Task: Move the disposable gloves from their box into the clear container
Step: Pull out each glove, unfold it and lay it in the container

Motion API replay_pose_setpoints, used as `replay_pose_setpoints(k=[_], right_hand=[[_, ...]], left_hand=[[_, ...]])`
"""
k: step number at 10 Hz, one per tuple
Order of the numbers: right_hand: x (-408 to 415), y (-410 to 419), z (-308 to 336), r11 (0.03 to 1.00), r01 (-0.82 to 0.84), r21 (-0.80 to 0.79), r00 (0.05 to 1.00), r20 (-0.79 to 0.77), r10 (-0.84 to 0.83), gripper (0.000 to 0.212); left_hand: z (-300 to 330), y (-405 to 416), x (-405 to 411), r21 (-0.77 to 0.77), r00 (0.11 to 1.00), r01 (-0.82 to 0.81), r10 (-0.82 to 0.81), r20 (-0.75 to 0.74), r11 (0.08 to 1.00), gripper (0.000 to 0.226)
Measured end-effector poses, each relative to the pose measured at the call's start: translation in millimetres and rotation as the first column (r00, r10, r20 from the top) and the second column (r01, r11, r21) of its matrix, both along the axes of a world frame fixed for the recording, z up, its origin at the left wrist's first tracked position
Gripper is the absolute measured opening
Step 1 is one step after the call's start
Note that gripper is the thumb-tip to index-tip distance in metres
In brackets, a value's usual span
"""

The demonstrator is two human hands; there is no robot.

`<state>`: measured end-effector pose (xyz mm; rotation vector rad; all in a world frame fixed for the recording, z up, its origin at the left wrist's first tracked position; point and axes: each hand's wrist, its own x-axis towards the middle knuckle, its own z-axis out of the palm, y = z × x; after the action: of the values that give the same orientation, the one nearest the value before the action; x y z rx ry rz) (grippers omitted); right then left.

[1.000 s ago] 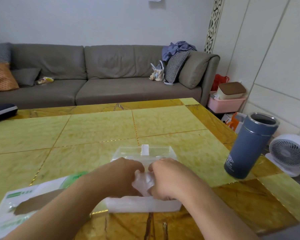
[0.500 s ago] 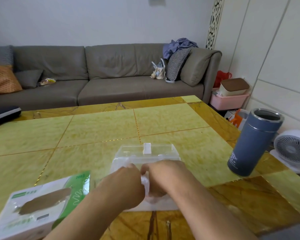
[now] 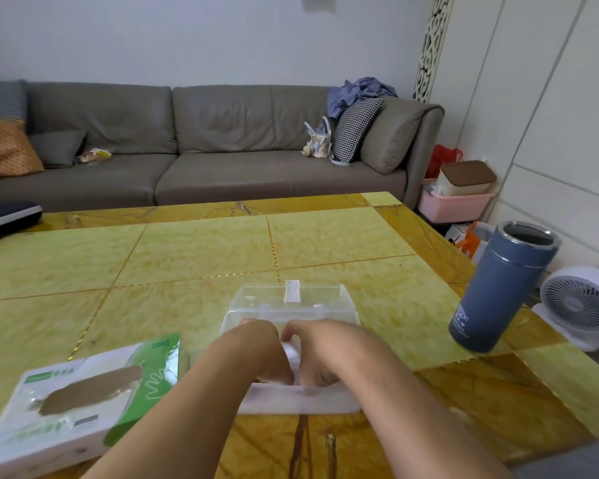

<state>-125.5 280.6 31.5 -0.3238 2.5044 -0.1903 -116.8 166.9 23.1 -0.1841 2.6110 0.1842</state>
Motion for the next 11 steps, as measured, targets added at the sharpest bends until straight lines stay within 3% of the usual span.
replay_pose_setpoints(k=[2,3,4,5,6,7,8,9,10,11], right_hand=[[4.2,4.2,-1.9,0.987,0.029,-0.159,0.997,-0.065,-0.04,0.076],[8.7,6.7,-1.0,0.98,0.028,-0.196,0.987,-0.15,-0.058,0.071],[17.2,5.2,-1.1,0.989,0.044,-0.14,0.958,-0.274,-0.082,0.049],[26.3,-0.6,1.0,0.99,0.073,-0.121,0.903,-0.414,-0.117,0.026],[38.7,-16.2,6.0,0.975,0.034,-0.219,0.822,-0.548,-0.152,0.032],[62.7,-44.2,8.7,0.943,-0.182,-0.277,0.729,-0.682,-0.059,0.046],[83.6,-76.7,-2.3,0.884,-0.435,-0.17,0.671,-0.716,0.193,0.056],[89.1,-110.2,-29.3,0.831,-0.553,-0.068,0.663,-0.64,0.389,0.061],[82.7,-124.1,-56.9,0.83,-0.555,0.055,0.644,-0.604,0.47,0.071],[76.6,-129.7,-62.6,0.851,-0.521,0.066,0.656,-0.608,0.448,0.062]], left_hand=[[-17.4,-8.5,13.9,0.102,0.987,-0.024,0.04,-0.153,0.995,0.033],[-9.3,-10.9,25.7,0.108,0.976,0.05,-0.025,-0.218,0.993,0.027],[6.3,-12.1,45.0,0.205,0.967,0.059,-0.005,-0.256,0.977,0.02],[14.9,-29.0,63.7,0.293,0.842,0.071,0.1,-0.53,0.954,0.02],[27.1,-61.4,83.5,0.308,0.72,0.084,0.156,-0.676,0.948,0.025],[23.4,-119.4,93.5,0.236,0.674,-0.161,0.282,-0.683,0.958,0.014],[4.9,-165.8,103.5,0.038,0.862,-0.193,0.188,-0.471,0.98,0.041],[-14.3,-181.1,106.0,-0.085,0.958,0.021,-0.044,-0.282,0.996,0.055],[-22.7,-184.9,100.4,-0.168,0.96,0.19,-0.219,-0.175,0.967,0.066],[-27.1,-186.4,97.8,-0.166,0.959,0.179,-0.209,-0.192,0.97,0.057]])
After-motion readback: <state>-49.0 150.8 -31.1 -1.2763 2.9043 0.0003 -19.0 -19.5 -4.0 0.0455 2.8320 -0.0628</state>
